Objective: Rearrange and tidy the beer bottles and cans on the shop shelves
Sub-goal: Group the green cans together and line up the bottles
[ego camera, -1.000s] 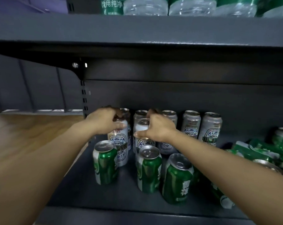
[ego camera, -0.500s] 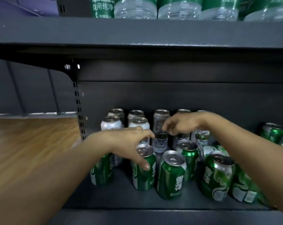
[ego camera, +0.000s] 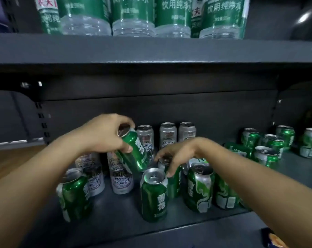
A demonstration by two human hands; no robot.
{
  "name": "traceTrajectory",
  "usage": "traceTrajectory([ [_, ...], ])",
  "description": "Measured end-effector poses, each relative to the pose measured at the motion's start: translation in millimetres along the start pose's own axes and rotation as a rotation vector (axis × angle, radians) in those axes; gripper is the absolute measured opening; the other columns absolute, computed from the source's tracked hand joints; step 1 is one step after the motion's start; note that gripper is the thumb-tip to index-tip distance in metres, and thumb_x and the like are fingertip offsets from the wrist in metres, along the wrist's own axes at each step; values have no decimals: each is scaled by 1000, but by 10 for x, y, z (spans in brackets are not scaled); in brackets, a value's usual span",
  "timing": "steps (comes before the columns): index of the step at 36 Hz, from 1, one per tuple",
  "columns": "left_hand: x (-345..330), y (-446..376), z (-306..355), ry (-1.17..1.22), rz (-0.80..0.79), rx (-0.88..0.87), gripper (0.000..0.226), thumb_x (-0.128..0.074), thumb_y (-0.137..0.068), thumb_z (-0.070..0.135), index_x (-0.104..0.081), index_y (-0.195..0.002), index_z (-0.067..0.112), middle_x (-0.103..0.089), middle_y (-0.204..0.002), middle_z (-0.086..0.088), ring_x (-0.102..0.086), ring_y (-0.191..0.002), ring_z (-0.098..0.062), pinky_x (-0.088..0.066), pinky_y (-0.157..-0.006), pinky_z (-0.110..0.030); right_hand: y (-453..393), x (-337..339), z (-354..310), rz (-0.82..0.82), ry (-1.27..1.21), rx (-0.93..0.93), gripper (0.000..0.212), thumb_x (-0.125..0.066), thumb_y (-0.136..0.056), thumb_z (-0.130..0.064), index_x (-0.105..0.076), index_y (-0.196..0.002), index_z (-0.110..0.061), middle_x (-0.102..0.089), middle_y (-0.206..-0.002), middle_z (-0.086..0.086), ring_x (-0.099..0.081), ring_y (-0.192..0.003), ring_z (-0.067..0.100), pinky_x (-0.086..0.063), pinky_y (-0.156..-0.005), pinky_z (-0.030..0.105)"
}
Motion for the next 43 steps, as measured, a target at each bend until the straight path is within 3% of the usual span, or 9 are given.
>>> traceTrajectory([
  [6,208,-208,256,135,117,15,53,-80,-71,40,-53,-117,41,-64,-103,4,-58,-89,-17,-46,-75,-26,152,289,118,385,-170,16,26,-75,-82,-18,-60,-104,-22,-58,-103,-5,-53,-103,18,-45,-86,29],
  [10,217,-423,482,221,222,-7,60,-84,-66,37,-58,-119,36,-61,-116,3,-59,-99,-19,-48,-85,-28,788,803,535,767,-339,-72,49,-78,-78,-27,-61,-123,-15,-60,-119,3,-56,-109,20,-46,-94,28],
  [15,71,-673,951,285,278,-57,61,-86,-63,33,-60,-118,34,-60,-121,2,-59,-103,-21,-49,-91,-32,1622,1263,1299,1081,-224,-243,46,-80,-66,-42,-68,-104,-18,-64,-106,1,-61,-103,21,-49,-85,31],
  [18,-96,-819,1332,298,242,-95,62,-85,-65,33,-57,-120,35,-59,-119,0,-58,-102,-20,-49,-90,-34,2109,1342,1811,1221,-217,-295,33,-85,-60,-32,-67,-85,-20,-68,-95,3,-65,-96,25,-52,-86,37],
  [21,-301,-953,1771,257,128,-108,62,-82,-69,38,-53,-124,37,-63,-112,2,-59,-101,-19,-49,-90,-35,2446,1302,2329,1198,-189,-408,20,-82,-71,-32,-65,-79,-24,-68,-93,3,-64,-94,23,-50,-86,36],
  [24,-463,-1055,2240,259,84,-151,60,-85,-65,36,-58,-118,38,-64,-111,6,-60,-100,-17,-49,-90,-33,2621,1181,2844,1118,-156,-586,45,-81,-70,-43,-67,-106,-21,-68,-106,3,-63,-100,23,-50,-87,34],
  [29,-705,-1156,3038,249,54,-229,71,-86,-59,41,-53,-122,38,-58,-119,10,-56,-105,-15,-48,-91,-36,2562,831,3503,918,-150,-669,51,-80,-71,-39,-57,-112,-18,-64,-115,7,-60,-103,26,-49,-85,33],
  [32,-780,-1201,3464,213,74,-271,66,-82,-64,44,-47,-119,38,-52,-116,18,-53,-104,-12,-45,-85,-33,2480,697,3769,870,-183,-674,65,-79,-72,-39,-47,-123,-13,-57,-123,9,-57,-110,29,-48,-92,37],
  [43,-950,-1424,4133,173,58,-329,54,-79,-69,41,-45,-111,33,-48,-104,14,-51,-92,-15,-35,-71,-30,2210,579,4237,897,-249,-618,64,-78,-77,-39,-47,-129,-17,-61,-123,6,-58,-111,26,-49,-95,39],
])
Point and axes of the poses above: each hand's wrist, its own y-axis away from the middle knuckle, its own x-axis out of the back of the hand, z = x × y, the point moved 6 cm from there along -y, towards the middle knuckle
